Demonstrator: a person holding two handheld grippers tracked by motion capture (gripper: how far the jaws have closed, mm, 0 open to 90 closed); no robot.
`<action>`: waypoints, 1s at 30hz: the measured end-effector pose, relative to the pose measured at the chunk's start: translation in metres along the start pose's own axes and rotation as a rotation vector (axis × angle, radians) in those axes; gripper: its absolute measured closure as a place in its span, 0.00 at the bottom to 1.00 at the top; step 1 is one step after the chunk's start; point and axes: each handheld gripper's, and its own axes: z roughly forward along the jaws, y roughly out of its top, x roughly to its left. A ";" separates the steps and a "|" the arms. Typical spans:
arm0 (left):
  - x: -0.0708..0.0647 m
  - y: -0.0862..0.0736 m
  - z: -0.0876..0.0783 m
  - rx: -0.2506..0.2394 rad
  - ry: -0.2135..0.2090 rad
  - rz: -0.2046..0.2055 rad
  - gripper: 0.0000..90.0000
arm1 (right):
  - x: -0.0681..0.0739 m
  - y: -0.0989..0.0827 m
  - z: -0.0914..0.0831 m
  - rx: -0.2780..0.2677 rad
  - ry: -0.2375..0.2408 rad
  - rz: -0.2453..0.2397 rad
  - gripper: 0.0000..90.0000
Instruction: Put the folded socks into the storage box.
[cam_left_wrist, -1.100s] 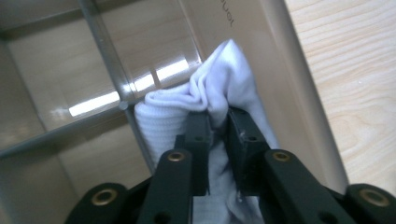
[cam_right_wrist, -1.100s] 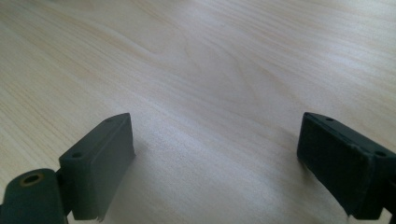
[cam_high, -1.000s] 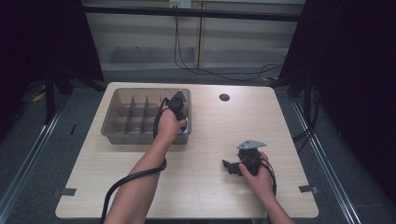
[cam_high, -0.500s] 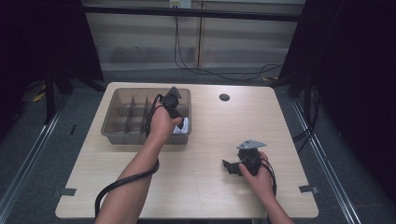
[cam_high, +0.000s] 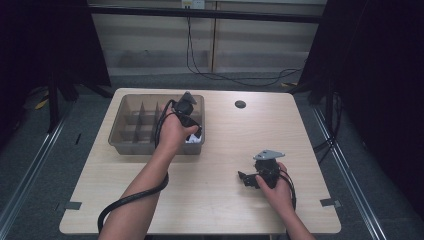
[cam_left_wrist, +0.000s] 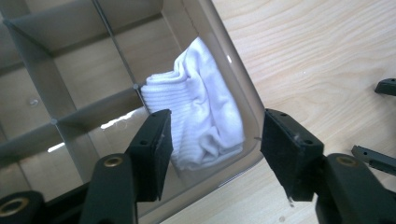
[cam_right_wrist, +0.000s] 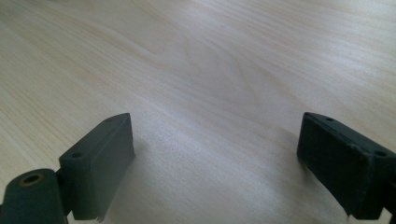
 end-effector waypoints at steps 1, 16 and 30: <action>-0.001 -0.001 -0.001 -0.001 -0.001 0.003 0.46 | 0.000 0.000 0.000 0.000 0.000 0.000 0.12; -0.002 -0.013 -0.010 -0.014 -0.024 0.010 0.38 | 0.000 0.000 0.000 0.000 0.001 0.001 0.12; -0.003 -0.027 -0.018 -0.012 -0.038 0.019 0.34 | 0.000 0.000 0.000 0.000 0.001 0.001 0.12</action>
